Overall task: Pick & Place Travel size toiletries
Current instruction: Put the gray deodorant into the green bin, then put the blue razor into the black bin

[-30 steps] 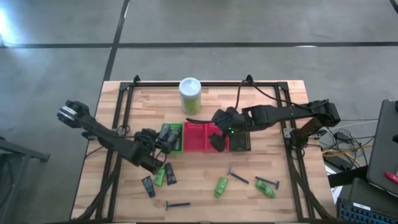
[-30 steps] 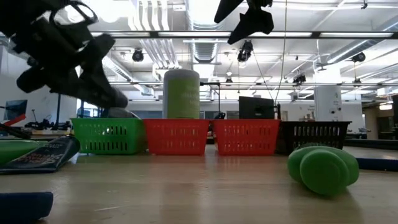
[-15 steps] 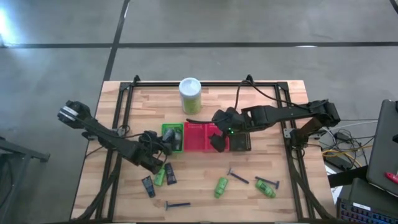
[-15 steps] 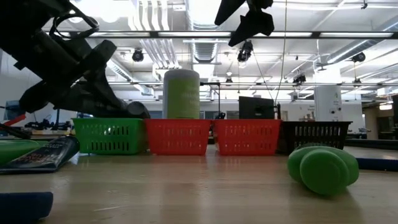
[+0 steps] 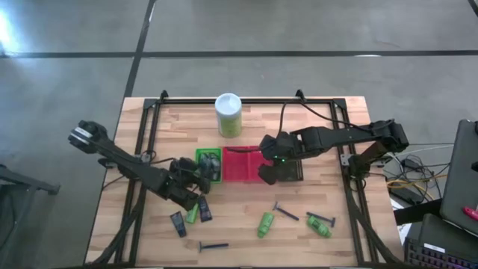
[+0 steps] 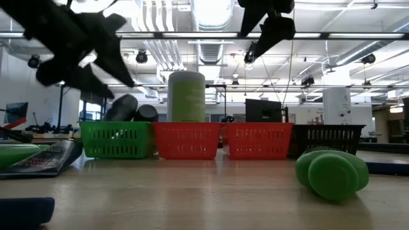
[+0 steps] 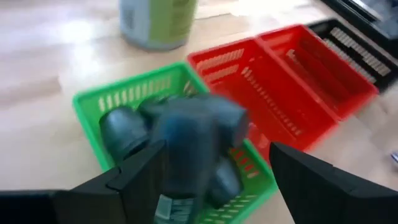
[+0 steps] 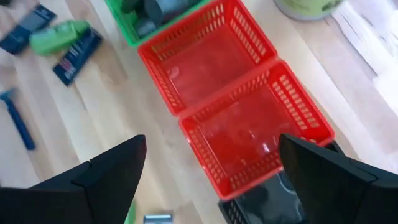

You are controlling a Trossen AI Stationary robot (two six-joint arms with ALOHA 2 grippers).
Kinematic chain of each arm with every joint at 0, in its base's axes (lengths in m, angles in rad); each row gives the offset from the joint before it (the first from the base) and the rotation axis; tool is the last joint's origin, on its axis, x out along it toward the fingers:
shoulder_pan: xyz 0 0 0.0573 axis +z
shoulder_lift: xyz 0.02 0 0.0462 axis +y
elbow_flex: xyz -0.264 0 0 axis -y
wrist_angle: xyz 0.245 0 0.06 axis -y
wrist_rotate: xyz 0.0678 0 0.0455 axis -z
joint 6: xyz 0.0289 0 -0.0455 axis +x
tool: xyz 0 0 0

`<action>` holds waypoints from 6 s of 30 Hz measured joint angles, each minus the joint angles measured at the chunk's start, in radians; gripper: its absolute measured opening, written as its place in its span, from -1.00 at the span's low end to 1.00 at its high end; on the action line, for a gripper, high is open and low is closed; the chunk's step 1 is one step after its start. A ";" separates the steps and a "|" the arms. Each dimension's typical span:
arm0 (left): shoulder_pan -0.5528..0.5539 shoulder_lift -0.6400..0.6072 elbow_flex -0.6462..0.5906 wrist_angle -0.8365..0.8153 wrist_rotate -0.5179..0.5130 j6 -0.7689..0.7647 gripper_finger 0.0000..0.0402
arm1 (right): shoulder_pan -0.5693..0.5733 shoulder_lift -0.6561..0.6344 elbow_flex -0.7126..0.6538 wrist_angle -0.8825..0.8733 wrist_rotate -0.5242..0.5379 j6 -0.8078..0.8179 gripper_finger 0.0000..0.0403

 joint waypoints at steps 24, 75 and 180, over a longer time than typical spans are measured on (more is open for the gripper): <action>-0.018 -0.148 0.308 -0.447 0.030 0.575 0.44 | 0.224 -0.121 -0.266 -0.374 -0.147 0.325 0.56; -0.015 -0.149 0.305 -0.447 -0.004 0.700 0.42 | 0.730 -0.117 -0.779 0.294 -0.291 0.586 -0.25; -0.276 -0.056 0.091 0.218 0.656 0.865 0.42 | -0.090 -0.204 -0.468 0.068 -0.130 0.470 0.48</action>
